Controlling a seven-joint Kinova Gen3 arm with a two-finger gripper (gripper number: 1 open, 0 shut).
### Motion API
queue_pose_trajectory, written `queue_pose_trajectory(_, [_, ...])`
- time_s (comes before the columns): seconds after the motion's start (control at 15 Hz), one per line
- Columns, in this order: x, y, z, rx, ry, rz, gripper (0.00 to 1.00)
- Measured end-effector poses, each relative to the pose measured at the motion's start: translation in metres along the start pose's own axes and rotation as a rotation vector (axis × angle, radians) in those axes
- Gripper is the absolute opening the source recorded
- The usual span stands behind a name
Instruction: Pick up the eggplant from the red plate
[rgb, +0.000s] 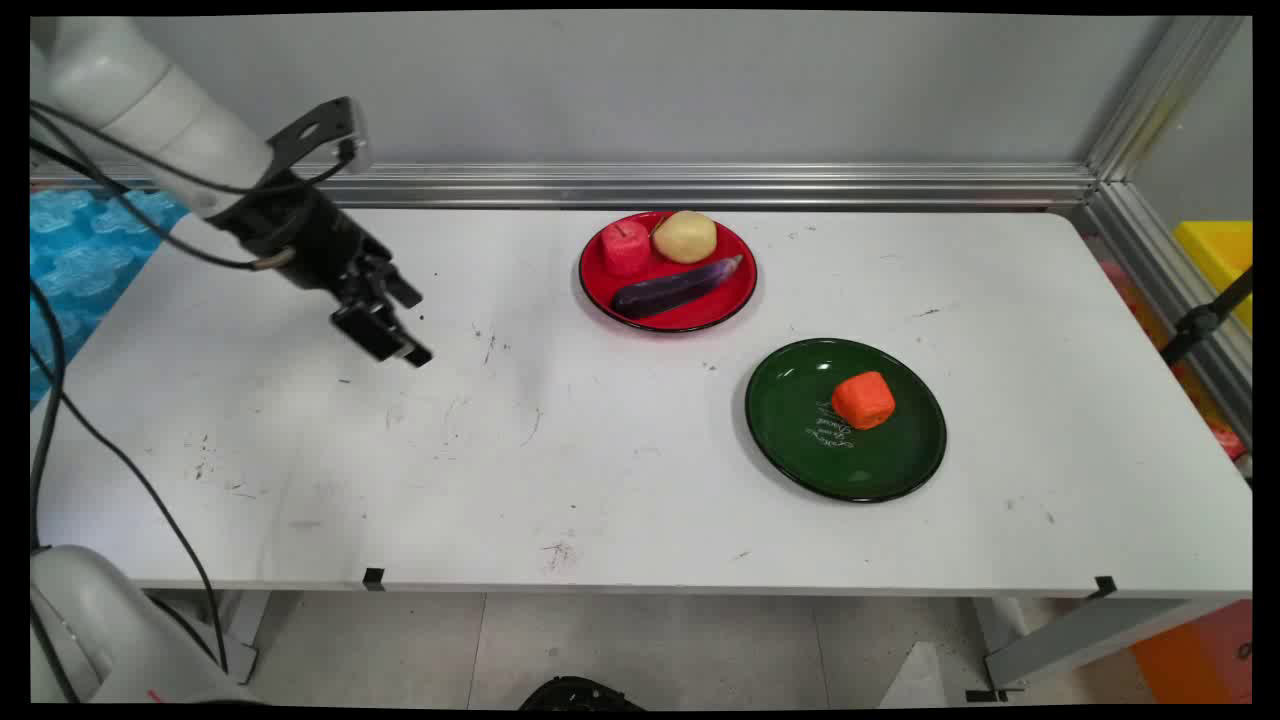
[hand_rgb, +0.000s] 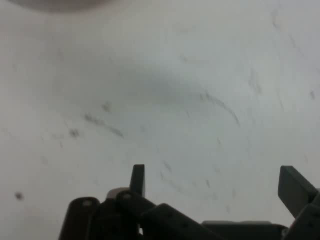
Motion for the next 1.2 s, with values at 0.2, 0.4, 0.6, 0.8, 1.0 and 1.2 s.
queue_pose_trajectory(0.2, [0.029,-0.004,0.011,0.043,0.048,-0.031,1.00])
queue_pose_trajectory(0.4, [0.063,-0.007,0.024,0.085,0.093,-0.055,1.00])
queue_pose_trajectory(0.6, [0.098,-0.014,0.044,0.125,0.132,-0.070,1.00])
queue_pose_trajectory(0.8, [0.125,-0.018,0.066,0.154,0.153,-0.084,1.00])
queue_pose_trajectory(1.0, [0.154,-0.023,0.095,0.176,0.167,-0.091,1.00])
queue_pose_trajectory(1.2, [0.177,-0.027,0.126,0.192,0.166,-0.091,1.00])
